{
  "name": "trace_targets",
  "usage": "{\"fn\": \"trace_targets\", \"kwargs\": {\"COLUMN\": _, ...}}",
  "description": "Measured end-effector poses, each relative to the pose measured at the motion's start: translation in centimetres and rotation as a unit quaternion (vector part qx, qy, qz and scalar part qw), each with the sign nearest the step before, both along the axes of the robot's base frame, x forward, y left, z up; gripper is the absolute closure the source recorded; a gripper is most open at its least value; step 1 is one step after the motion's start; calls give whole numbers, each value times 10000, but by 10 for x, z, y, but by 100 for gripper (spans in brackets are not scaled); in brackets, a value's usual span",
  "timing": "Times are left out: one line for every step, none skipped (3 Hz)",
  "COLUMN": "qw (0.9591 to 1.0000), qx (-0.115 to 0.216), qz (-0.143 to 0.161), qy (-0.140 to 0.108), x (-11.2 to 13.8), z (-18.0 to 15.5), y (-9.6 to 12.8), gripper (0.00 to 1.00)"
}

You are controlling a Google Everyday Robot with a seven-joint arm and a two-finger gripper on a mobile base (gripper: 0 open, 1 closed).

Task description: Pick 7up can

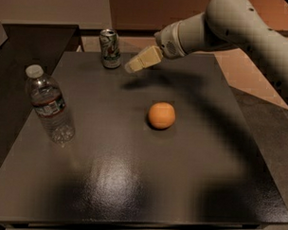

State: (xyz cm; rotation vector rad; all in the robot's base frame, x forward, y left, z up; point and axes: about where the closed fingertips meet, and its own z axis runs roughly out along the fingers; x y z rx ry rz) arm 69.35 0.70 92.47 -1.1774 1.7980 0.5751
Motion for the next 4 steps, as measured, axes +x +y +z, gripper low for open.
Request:
{"fn": "trace_targets", "kwargs": {"qw": 9995, "qx": 25, "qz": -152, "qy": -289, "x": 19, "z": -7, "y": 4, "gripper": 0}}
{"fn": "trace_targets", "kwargs": {"qw": 9982, "qx": 77, "qz": -247, "qy": -534, "x": 37, "z": -11, "y": 9, "gripper": 0}}
{"fn": "trace_targets", "kwargs": {"qw": 9974, "qx": 241, "qz": -283, "qy": -610, "x": 55, "z": -16, "y": 18, "gripper": 0}}
{"fn": "trace_targets", "kwargs": {"qw": 9968, "qx": 439, "qz": -284, "qy": -606, "x": 71, "z": -20, "y": 29, "gripper": 0}}
